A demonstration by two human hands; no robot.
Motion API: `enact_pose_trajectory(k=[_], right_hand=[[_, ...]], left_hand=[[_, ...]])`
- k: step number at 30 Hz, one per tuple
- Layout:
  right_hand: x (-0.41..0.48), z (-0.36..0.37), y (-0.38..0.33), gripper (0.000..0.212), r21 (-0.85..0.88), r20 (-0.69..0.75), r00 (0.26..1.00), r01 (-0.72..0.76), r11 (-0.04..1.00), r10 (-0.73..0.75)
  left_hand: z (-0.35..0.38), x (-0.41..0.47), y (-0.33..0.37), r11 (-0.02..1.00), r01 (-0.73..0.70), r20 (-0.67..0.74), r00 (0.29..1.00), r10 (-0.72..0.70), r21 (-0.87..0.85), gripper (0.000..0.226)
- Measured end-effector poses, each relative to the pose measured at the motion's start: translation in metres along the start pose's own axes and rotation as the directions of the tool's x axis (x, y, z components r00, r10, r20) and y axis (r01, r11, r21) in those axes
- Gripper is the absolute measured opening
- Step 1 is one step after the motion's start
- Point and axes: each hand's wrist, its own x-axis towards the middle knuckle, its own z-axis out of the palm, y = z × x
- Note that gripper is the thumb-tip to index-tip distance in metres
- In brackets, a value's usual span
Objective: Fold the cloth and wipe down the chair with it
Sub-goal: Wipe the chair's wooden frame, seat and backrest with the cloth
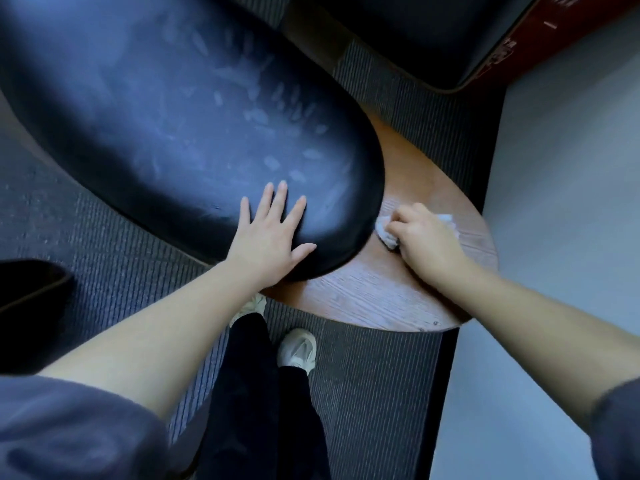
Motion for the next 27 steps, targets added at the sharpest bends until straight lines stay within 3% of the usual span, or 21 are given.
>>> enact_pose_trajectory(k=[3,4,9,11,15,22,27], right_hand=[[-0.02,0.004,-0.012,0.015,0.041,0.089,0.962,0.257,0.966,-0.26],[-0.023,0.002,-0.007,0.019,0.056,0.103,0.953,0.28,0.958,-0.284],[0.027,-0.005,0.041,0.038,-0.003,0.072,0.996,0.049,0.999,-0.049],[0.05,-0.006,0.053,0.035,-0.04,0.099,0.995,0.017,0.999,-0.013],[0.088,-0.004,0.076,0.024,-0.048,0.094,0.996,0.006,0.999,-0.002],[0.156,0.002,0.1,0.028,-0.064,0.039,0.999,0.002,0.998,0.001],[0.107,-0.003,0.102,0.022,0.09,0.024,0.999,0.045,0.995,-0.047]], left_hand=[[-0.01,0.023,0.004,1.0,-0.007,0.052,0.999,0.008,-0.015,0.083],[-0.014,0.031,0.006,1.0,-0.002,0.078,0.997,0.003,-0.016,0.084],[-0.038,0.076,0.023,0.997,0.054,0.2,0.979,-0.042,-0.055,0.095],[-0.041,0.092,0.034,0.987,0.137,0.263,0.958,-0.112,-0.079,0.106],[-0.036,0.108,0.053,0.969,0.244,0.372,0.903,-0.218,-0.025,0.128],[-0.026,0.113,0.052,0.957,0.284,0.403,0.884,-0.237,-0.06,0.13],[-0.031,0.113,0.054,0.95,0.308,0.431,0.865,-0.258,-0.05,0.131]])
